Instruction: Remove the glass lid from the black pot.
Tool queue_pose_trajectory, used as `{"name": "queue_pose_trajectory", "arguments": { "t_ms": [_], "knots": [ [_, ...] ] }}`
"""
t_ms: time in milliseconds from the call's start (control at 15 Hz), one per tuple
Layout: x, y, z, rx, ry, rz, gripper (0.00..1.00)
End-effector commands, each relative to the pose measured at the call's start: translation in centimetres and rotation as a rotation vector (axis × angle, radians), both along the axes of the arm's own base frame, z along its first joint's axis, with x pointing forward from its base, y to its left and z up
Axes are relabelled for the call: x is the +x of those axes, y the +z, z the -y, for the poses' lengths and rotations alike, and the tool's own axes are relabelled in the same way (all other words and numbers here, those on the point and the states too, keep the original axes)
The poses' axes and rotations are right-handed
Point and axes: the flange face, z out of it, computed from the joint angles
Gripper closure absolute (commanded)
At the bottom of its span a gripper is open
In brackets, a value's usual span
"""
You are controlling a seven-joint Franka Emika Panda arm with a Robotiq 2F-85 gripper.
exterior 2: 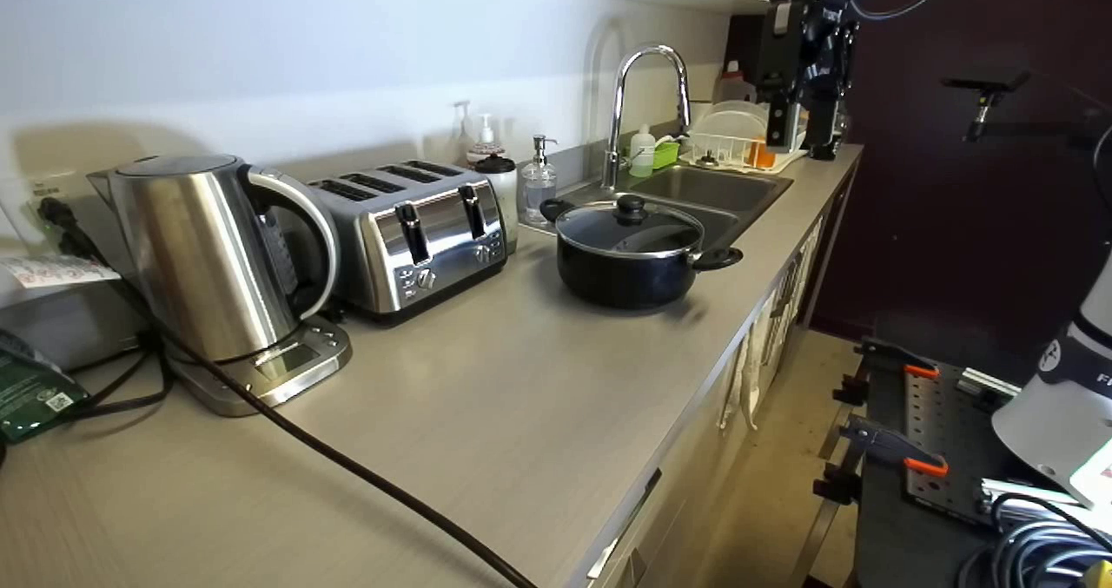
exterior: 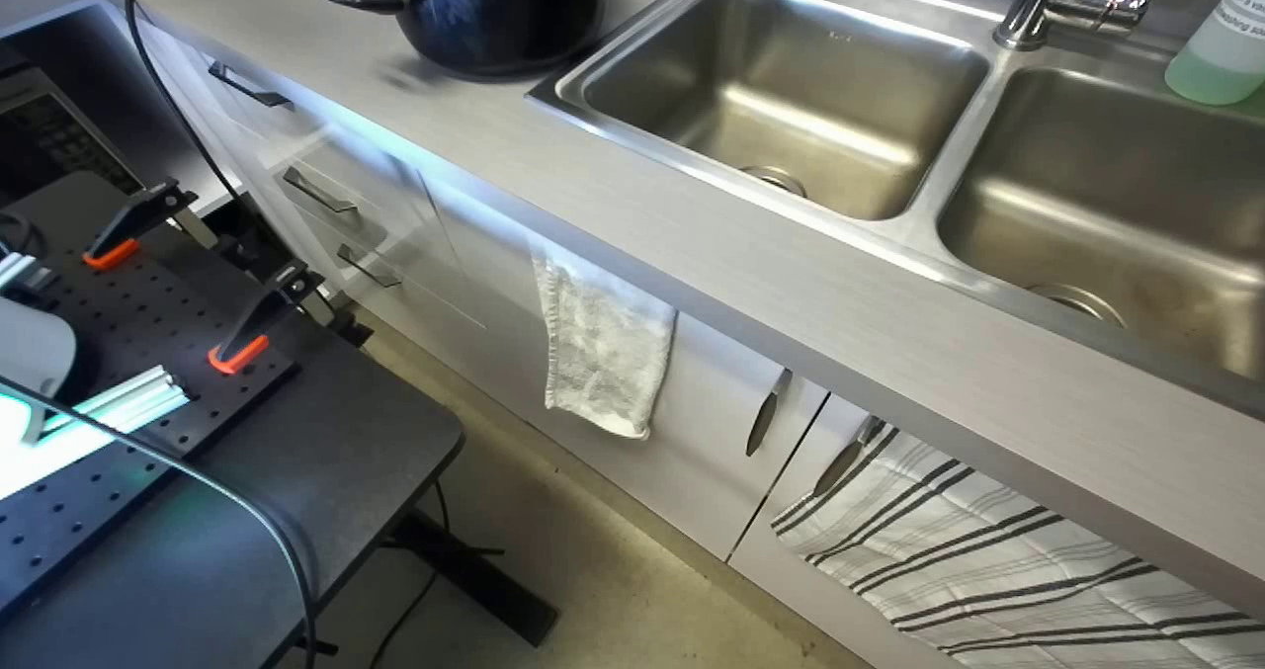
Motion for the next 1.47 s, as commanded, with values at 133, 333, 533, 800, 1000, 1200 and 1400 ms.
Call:
{"name": "queue_pose_trajectory", "arguments": {
  "t_ms": [133,333,533,800,1000,1200,1400],
  "knots": [
    [1.1,-0.5,1.4,-0.062,0.004,0.037,0.0],
    [2.6,-0.8,3.4,-0.119,-0.009,0.088,0.0],
    [4.9,-1.5,6.2,-0.167,-0.032,0.135,0.0],
    [7.9,-2.7,10.1,-0.213,-0.089,0.161,0.0],
    [10.0,-3.4,13.0,-0.231,-0.129,0.154,0.0],
    [12.6,-3.8,15.9,-0.234,-0.171,0.13,0.0],
    [14.9,-4.1,17.9,-0.229,-0.183,0.099,0.0]
  ]
}}
